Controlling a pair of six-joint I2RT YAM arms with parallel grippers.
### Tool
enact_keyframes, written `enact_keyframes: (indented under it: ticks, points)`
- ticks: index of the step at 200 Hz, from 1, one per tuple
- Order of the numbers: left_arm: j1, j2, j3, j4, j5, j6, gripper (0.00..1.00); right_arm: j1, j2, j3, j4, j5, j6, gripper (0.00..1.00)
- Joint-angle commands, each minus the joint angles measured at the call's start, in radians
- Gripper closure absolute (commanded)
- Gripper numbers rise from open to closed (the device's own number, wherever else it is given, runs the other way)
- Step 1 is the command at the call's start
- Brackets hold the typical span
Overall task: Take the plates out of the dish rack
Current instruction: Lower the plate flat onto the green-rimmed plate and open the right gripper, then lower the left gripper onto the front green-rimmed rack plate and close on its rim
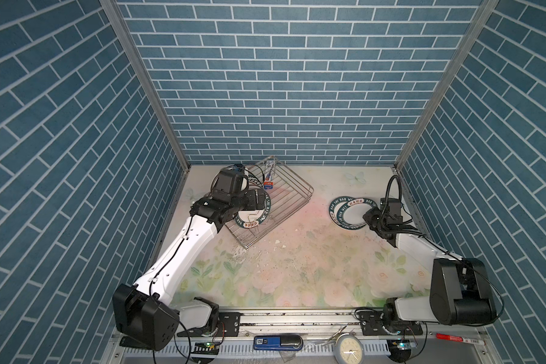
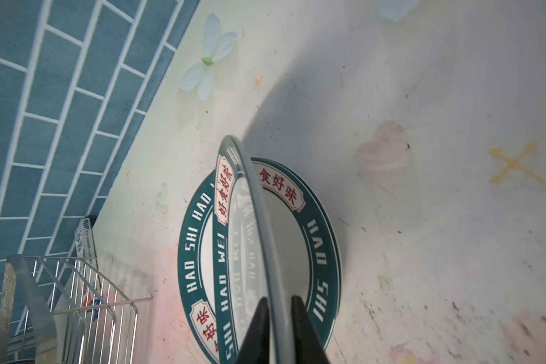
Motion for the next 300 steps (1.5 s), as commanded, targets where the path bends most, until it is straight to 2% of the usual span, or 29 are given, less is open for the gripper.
enact_keyframes:
  ticks: [1,23,55,86,113,134,164,197,213,232,249,255,264,300]
  points:
    - [0.008,-0.020,0.034,-0.057,-0.072,0.049,0.01,0.000,0.021,0.034,-0.070,-0.010,-0.032,0.79]
    - [0.028,-0.022,0.035,-0.068,-0.069,0.048,0.01,0.000,0.024,0.038,-0.083,-0.006,-0.042,0.75]
    - [0.060,-0.065,-0.028,0.018,-0.039,-0.009,0.01,0.000,0.036,0.053,-0.102,-0.016,-0.053,0.71]
    - [0.071,-0.132,-0.080,0.081,-0.039,-0.021,0.01,0.000,0.077,0.076,-0.106,-0.050,-0.061,0.64]
    - [0.084,-0.175,-0.121,0.135,0.008,-0.012,0.01,0.000,0.108,0.097,-0.112,-0.067,-0.076,0.61]
    - [0.088,-0.164,-0.120,0.118,-0.011,-0.034,0.01,0.000,0.115,0.103,-0.118,-0.064,-0.084,0.60]
    - [0.117,-0.085,-0.059,0.053,0.047,-0.014,0.01,0.000,0.111,0.110,-0.133,-0.058,-0.093,0.59]
    - [0.126,-0.078,-0.083,0.090,0.096,0.032,0.01,0.002,0.101,0.124,-0.163,-0.047,-0.121,0.43]
    - [0.126,-0.090,-0.084,0.091,0.103,0.056,0.01,0.003,0.083,0.124,-0.176,-0.032,-0.132,0.40]
    - [0.126,-0.086,-0.039,0.031,0.078,0.065,0.01,0.008,0.055,0.127,-0.193,-0.009,-0.147,0.34]
    - [0.125,-0.067,-0.002,-0.017,0.073,0.083,0.01,0.013,0.030,0.126,-0.200,-0.003,-0.153,0.24]
    - [0.126,-0.061,0.007,-0.032,0.073,0.087,0.01,0.014,0.024,0.126,-0.201,-0.003,-0.154,0.19]
    - [0.125,-0.047,0.026,-0.059,0.079,0.092,0.01,0.014,0.013,0.125,-0.204,-0.004,-0.158,0.02]
    - [0.124,0.023,0.076,-0.134,0.097,0.111,0.01,0.017,-0.022,0.110,-0.188,-0.021,-0.172,0.01]
